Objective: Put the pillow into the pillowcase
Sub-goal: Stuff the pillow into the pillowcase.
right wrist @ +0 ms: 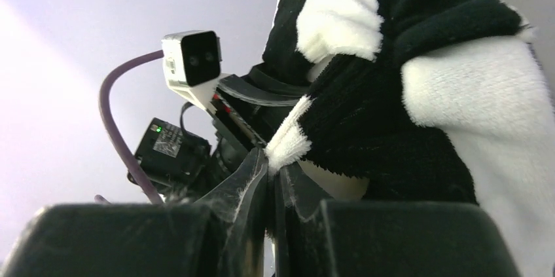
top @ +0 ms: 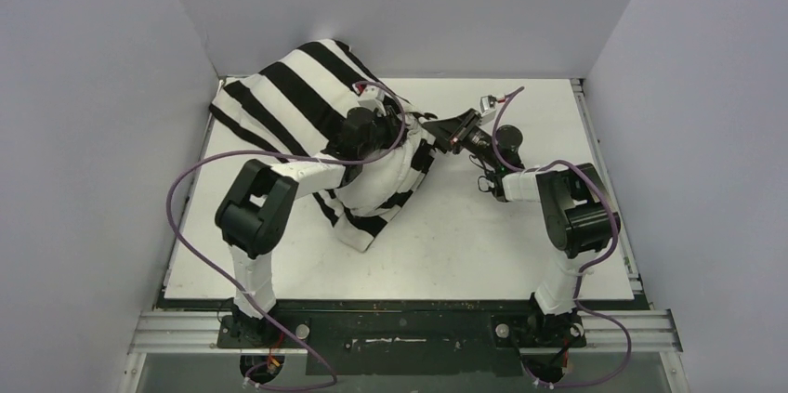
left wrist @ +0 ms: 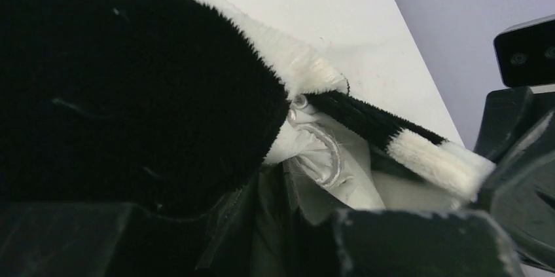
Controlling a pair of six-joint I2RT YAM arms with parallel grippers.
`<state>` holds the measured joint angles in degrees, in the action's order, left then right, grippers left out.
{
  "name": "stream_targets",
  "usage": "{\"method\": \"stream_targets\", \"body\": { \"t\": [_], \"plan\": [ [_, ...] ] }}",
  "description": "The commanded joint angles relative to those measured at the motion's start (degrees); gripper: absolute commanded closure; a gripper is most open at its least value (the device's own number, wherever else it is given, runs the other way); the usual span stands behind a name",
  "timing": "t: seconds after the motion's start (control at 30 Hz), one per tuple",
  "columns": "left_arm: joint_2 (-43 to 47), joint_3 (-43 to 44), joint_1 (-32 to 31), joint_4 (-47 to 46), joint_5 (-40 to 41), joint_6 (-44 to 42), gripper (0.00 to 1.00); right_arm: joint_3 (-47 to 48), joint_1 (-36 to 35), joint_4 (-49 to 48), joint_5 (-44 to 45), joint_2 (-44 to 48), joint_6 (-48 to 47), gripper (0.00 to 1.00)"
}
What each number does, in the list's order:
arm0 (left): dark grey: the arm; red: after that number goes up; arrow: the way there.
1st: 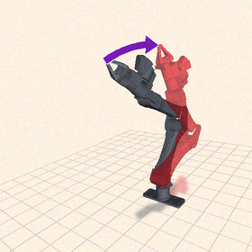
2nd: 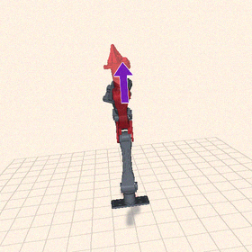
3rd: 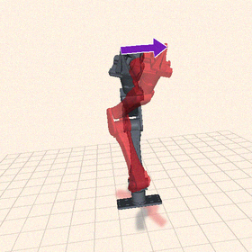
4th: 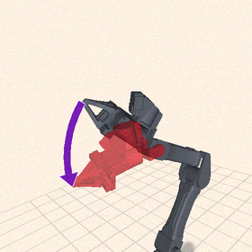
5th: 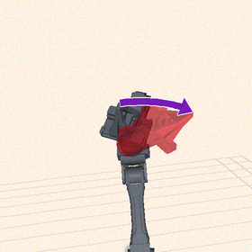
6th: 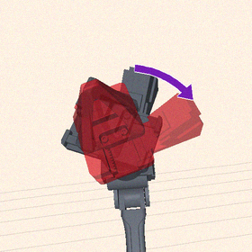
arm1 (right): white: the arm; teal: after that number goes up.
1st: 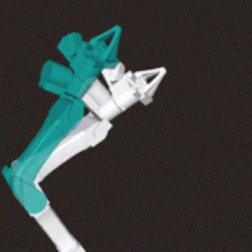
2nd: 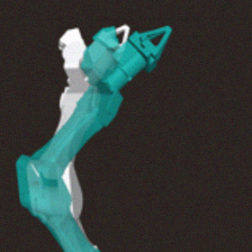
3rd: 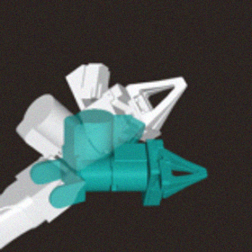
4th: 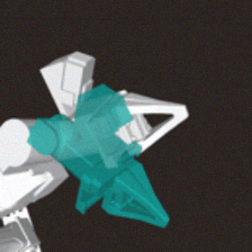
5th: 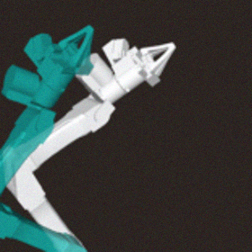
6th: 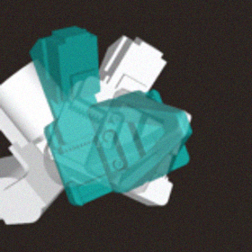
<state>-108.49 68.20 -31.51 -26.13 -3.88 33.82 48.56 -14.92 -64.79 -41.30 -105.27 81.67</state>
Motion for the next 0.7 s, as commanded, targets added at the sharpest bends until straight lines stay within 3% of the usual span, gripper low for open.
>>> {"method": "stream_targets", "body": {
  "t": [0.0, 0.13, 0.27, 0.43, 0.6, 0.67],
  "plan": [
    [-10.9, -2.4, -0.1, 8.3, 5.3, -1.9, 0.82, 2.8, 0.6, -34.2, -4.4, 8.2, 7.2, 1.00],
    [-16.2, -0.6, -0.6, 9.7, 5.3, -0.1, 0.83, 5.2, 0.7, -34.3, -7.6, 8.1, 6.2, 1.00],
    [-18.1, -3.2, -0.8, -0.6, 0.5, 6.7, 0.85, 9.5, -0.9, -25.1, -11.6, 6.3, -0.4, 1.00],
    [-22.3, 2.6, -1.8, -5.9, -1.9, 12.7, 0.85, 15.3, -9.6, 1.7, -18.9, 4.8, -16.8, 1.00],
    [-26.3, 6.0, -2.1, -14.2, -4.6, 21.2, 0.85, 15.0, -13.8, 30.4, -10.8, 7.1, -35.1, 1.00],
    [-26.1, 5.9, -2.3, -16.5, -4.2, 22.1, 0.85, 13.5, -13.6, 36.8, -5.6, 7.8, -38.1, 1.00]
  ]
}}
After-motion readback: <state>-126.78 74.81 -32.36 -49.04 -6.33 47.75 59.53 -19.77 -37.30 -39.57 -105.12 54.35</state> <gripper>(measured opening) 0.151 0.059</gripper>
